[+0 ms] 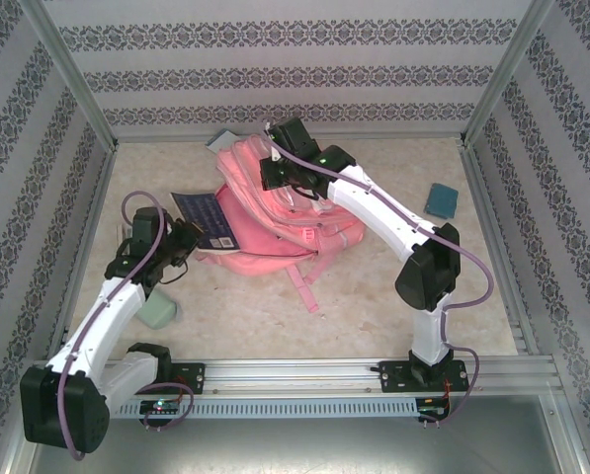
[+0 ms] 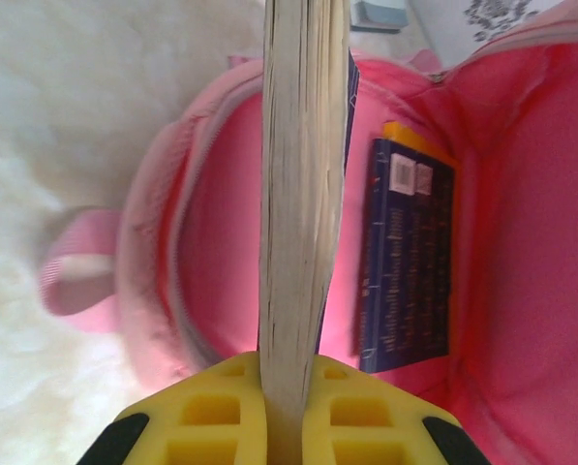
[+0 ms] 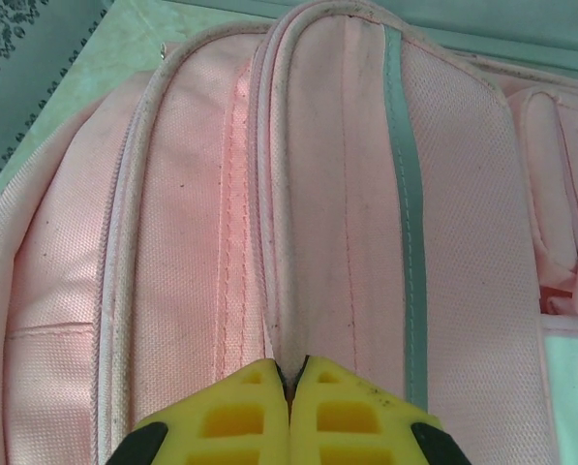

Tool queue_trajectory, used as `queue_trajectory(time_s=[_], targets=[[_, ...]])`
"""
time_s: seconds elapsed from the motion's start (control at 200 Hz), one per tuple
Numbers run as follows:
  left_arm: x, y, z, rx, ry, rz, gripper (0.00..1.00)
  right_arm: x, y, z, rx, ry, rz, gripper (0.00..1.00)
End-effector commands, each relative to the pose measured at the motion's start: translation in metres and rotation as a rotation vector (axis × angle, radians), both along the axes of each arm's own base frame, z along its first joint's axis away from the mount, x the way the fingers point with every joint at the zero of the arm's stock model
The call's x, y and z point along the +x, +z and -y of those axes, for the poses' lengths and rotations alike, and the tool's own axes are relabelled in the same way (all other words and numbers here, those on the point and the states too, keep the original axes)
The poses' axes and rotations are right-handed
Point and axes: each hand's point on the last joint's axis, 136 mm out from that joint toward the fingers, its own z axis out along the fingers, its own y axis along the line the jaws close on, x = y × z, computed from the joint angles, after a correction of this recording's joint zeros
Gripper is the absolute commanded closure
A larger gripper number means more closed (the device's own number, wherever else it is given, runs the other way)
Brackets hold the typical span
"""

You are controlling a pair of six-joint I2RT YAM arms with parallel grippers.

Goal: Pack the student bag
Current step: Place the book in the student bag.

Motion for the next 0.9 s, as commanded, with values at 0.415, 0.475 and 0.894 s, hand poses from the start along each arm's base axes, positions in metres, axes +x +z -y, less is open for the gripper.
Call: queue_trajectory(time_s=[0.415, 0.475, 0.894], targets=[[0.095, 0.041, 0.102, -0.261, -0.036, 0.274, 1.00, -0.006, 0.070, -0.019, 0.255, 0.019, 0.028, 1.00], [0.105, 0.040, 0.112, -0.271, -0.040, 0.277, 1.00, -0.007, 0.078, -0.022, 0.291, 0.032, 0.027, 1.00], [0.146, -0.028, 0.169, -0.237, -0.046, 0.155, 1.00, -0.009, 0.103, -0.024, 0.402, 0.054, 0.002, 1.00]])
